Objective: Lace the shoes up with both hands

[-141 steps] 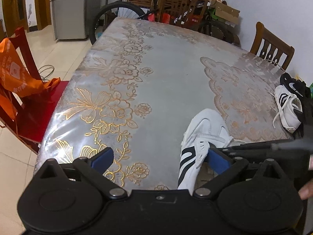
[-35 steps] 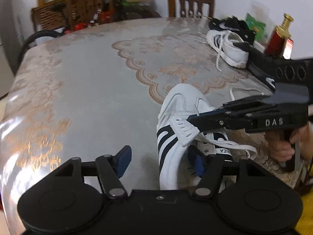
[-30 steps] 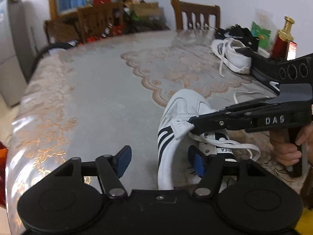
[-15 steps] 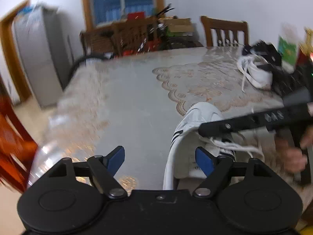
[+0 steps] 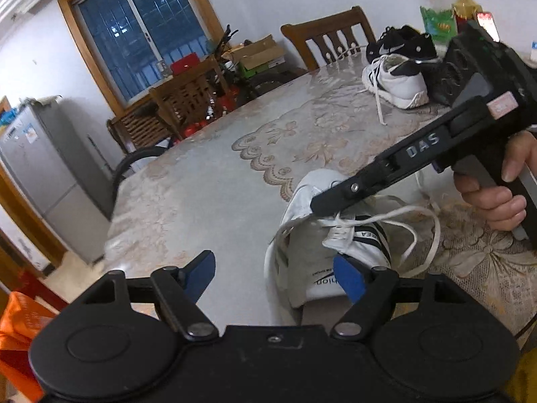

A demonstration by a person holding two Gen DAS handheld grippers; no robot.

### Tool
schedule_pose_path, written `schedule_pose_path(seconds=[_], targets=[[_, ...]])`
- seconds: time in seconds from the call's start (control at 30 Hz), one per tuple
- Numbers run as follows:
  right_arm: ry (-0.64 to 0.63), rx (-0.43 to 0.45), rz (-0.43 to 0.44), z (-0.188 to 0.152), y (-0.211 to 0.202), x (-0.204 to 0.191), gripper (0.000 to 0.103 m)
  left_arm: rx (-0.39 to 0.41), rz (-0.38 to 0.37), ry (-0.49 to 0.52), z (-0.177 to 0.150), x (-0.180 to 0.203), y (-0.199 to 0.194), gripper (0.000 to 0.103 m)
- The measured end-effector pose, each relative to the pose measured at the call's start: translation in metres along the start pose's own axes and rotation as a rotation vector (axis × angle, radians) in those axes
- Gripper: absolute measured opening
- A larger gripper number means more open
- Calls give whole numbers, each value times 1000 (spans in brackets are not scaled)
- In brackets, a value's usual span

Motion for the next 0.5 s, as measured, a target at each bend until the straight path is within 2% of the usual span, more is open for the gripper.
schedule_pose_path(seconds=[0.1,0.27,0.4,0.5], targets=[[-3,28,-4,2,-8,-2,11,44,-42,-21,3,-9,-1,59],[-54,48,-46,8,-18,-13,11,29,-162,-83,9,-31,8,56],[-172,38,-134,13,-15,-31,10,37,-206,-96,8,-35,21,51],[-327,-43,-218,9,-7,-39,12,27,-277,-218,6,-48,30,51]])
Point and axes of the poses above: each gripper's, at about its wrist camera, not at the fingertips, and y roughly the way its jaws point, x to its right, z to its top, the point moved 5 cm from there along y, roughly the way its jaws point, and after that the axes turned 13 degrees about -y, right-handed, at the moved point
